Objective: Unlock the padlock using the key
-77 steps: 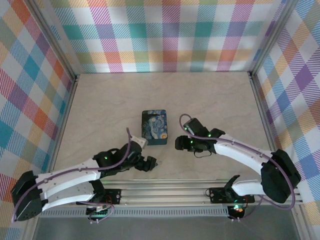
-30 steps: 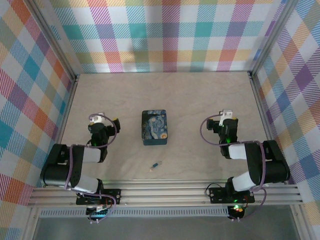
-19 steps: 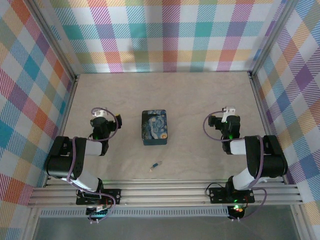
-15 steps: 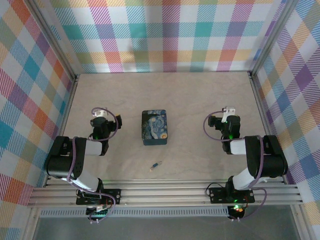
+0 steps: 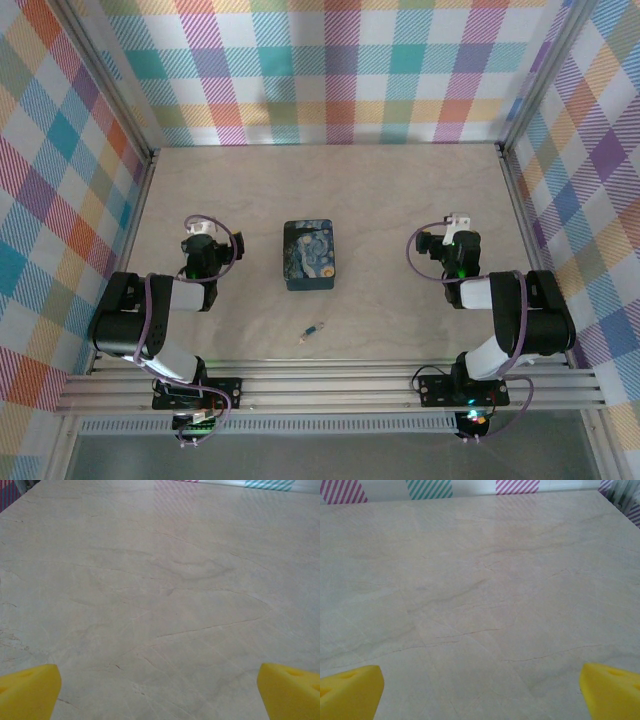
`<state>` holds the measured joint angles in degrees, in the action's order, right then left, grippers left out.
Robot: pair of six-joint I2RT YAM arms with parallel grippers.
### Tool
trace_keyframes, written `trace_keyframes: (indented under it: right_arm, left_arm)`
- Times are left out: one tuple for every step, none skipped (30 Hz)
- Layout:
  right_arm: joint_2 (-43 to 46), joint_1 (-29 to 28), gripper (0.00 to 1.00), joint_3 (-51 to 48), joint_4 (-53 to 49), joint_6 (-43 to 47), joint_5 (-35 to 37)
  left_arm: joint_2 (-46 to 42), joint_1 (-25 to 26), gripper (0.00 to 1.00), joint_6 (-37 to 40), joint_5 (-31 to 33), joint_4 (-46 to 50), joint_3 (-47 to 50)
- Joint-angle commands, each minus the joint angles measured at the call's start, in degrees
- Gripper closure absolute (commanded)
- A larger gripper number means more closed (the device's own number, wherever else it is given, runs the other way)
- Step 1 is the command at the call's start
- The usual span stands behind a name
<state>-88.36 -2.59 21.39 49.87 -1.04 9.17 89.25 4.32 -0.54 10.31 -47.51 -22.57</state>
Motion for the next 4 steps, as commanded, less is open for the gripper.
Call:
trace_keyframes:
  right_arm:
    - [0.2, 0.3, 0.00, 1.1, 0.1, -0.7, -1.0]
    - [0.3, 0.2, 0.00, 1.0, 0.2, -0.6, -1.1]
    - [0.2, 0.2, 0.00, 1.0, 0.3, -0.7, -1.0]
    - [0.2, 0.2, 0.00, 1.0, 0.3, -0.6, -1.1]
  left_arm:
    - [0.3, 0.1, 0.00, 0.8, -0.1, 0.0, -0.8]
    - [0.3, 0.1, 0.00, 0.8, -0.1, 0.0, -0.8]
    - [0.3, 0.1, 0.00, 0.9, -0.1, 0.0, -0.9]
    - [0.3, 0.1, 0.00, 0.8, -0.1, 0.0, -0.8]
